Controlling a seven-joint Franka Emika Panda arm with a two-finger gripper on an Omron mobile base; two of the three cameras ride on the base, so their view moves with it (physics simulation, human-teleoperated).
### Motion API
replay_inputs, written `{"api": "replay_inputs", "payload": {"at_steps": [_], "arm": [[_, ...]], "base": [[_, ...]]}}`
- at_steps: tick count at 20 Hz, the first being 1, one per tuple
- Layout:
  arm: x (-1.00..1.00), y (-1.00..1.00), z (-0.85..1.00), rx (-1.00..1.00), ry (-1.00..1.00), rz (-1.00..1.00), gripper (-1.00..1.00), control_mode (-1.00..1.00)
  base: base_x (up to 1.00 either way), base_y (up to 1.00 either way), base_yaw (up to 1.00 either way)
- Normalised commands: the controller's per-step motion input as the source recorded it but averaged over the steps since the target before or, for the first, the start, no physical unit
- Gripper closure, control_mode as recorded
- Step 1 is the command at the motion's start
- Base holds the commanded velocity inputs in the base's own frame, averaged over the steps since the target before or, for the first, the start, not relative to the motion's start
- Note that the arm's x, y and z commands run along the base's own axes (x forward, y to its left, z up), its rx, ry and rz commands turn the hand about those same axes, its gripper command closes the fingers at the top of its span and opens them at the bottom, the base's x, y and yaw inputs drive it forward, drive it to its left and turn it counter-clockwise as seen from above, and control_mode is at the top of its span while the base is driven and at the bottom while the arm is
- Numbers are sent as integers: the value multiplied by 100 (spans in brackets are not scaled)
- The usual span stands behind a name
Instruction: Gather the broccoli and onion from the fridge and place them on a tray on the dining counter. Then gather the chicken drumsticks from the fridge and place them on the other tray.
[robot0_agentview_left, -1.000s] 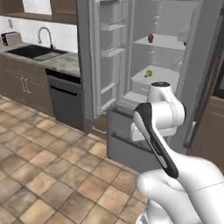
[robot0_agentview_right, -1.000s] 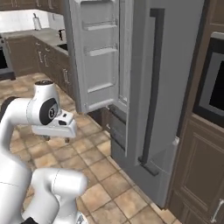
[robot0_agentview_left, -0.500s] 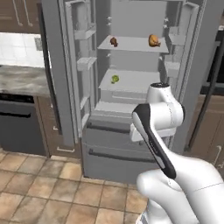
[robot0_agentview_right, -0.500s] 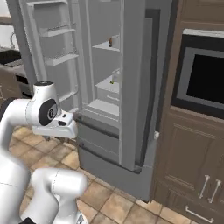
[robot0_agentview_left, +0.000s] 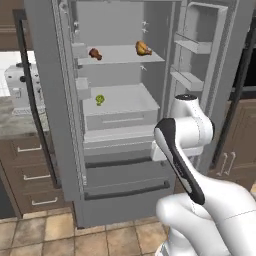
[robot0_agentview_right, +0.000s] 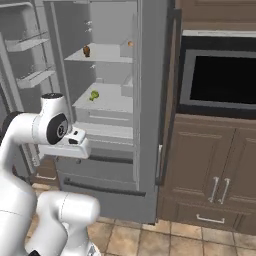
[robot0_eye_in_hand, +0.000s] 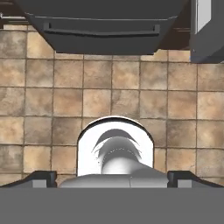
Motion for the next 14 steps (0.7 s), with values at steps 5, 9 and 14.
{"api": "replay_inputs", "payload": {"at_steps": [5,9,14], "arm": [[0,0,0,0,0,0,-100,100],[0,0,0,0,0,0,-100,100],[0,0,0,0,0,0,-100,100]], "base": [[40,46,-20],[84,-24,13],[76,-43,16]]}}
